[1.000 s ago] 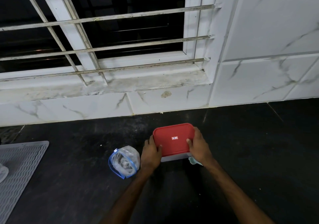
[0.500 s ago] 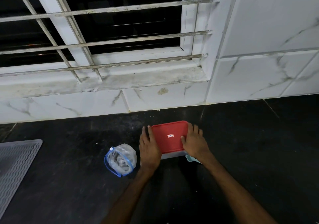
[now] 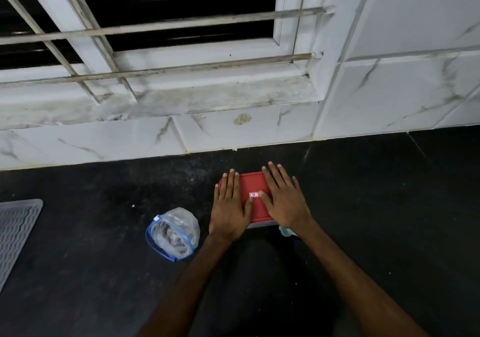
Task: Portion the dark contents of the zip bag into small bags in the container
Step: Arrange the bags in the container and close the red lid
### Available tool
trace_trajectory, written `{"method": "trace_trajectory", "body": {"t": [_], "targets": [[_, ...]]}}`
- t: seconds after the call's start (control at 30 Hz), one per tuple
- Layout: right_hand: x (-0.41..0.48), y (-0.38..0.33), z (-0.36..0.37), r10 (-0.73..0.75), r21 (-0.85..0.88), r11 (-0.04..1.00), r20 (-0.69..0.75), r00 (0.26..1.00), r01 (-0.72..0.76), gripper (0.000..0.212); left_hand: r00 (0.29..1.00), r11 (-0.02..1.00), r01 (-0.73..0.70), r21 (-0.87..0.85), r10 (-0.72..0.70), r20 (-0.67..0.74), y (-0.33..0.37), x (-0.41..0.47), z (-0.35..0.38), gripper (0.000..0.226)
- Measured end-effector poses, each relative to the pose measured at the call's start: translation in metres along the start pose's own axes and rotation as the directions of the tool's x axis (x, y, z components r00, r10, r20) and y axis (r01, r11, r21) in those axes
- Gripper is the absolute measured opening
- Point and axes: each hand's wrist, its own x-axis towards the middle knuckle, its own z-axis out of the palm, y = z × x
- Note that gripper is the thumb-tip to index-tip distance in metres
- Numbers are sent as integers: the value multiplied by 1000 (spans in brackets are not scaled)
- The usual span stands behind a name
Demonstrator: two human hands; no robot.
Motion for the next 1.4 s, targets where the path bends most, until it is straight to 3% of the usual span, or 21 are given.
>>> {"method": "trace_trajectory", "body": {"t": [0.2,0.4,0.53,0.73,0.93,1.07,1.27,1.4], "targets": [[4,0,11,21,12,1000,14,1000,-21,73,999,999,-17,-30,19,49,-6,4,2,80],[25,-6,-1,54,-82,995,70,996,-48,69,991,997,-25,77,15,137,-7,29,-16,88],[33,-14,2,67,-56,996,-21,998,-68,68,997,985,-40,171,29,69,-4,40,-16,81],[46,-4,3,31,-12,999,-5,1000,-31,68,998,976,-63,207,59,26,-9,50,-8,80],[48,-1,17,18,-27,999,-99,995,-21,68,999,985,-34,170,26,47,-12,53,-5,81],[47,-2,18,27,-24,999,-47,999,-28,71,994,988,-42,150,26,104,-13,53,-5,85],[46,-2,-4,-19,15,1000,59,998,19,72,997,984,-23,174,9,81,-7,41,-15,87],[43,-4,-7,-4,-5,1000,56,998,4,69,998,997,6,83,-12,69,-18,42,-21,86]]}}
